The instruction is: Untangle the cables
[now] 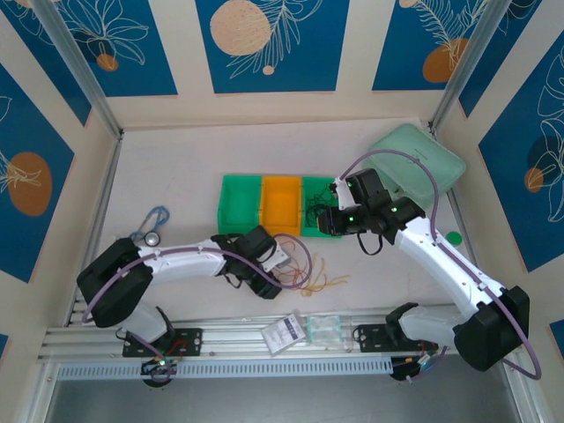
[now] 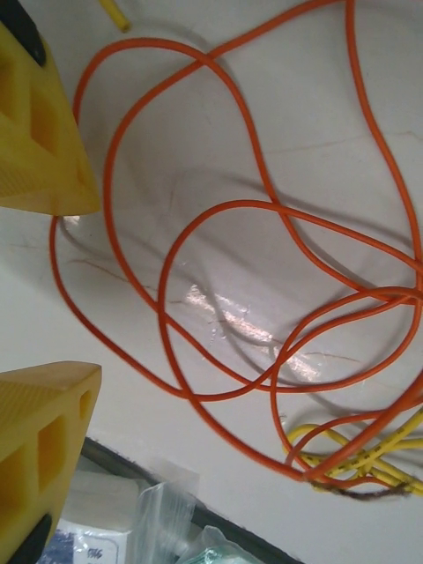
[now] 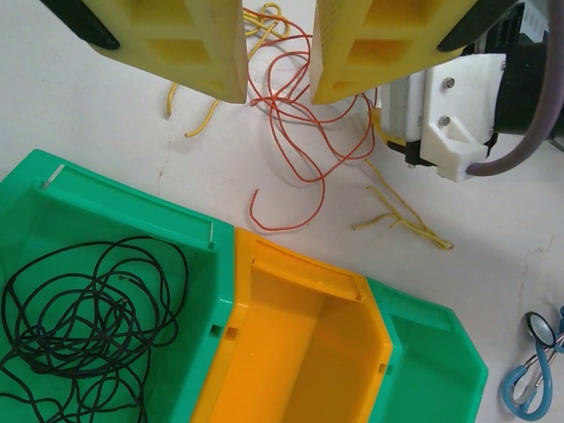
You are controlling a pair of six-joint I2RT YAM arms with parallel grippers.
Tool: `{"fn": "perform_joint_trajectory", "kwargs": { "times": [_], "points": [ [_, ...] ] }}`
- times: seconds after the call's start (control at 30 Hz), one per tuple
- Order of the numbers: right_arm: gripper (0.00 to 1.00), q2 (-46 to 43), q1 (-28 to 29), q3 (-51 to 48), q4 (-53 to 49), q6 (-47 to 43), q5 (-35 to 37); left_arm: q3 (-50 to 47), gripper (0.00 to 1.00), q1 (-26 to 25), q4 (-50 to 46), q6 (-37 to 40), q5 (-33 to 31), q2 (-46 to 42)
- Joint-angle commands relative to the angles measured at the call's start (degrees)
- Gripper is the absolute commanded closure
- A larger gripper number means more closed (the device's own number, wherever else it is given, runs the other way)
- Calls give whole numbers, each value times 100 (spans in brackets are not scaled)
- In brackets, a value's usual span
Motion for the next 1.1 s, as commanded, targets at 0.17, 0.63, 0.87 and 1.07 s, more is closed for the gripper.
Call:
{"fn": "perform_joint_trajectory", "kwargs": {
  "times": [0.17, 0.63, 0.87, 1.07],
  "points": [
    [74, -58, -38, -47, 40, -56, -193, 211, 86, -41, 88, 109, 176, 297],
    [76, -46, 228, -306, 289, 113, -939, 776, 100, -6, -965, 328, 446, -235],
    [76, 69, 523, -817, 654, 376, -1155, 1145, 100, 107, -1401, 352, 570, -973],
    [77, 161, 608, -1245, 1237, 718, -1538, 1243, 100, 334, -1393, 122, 600, -1655]
  ]
}}
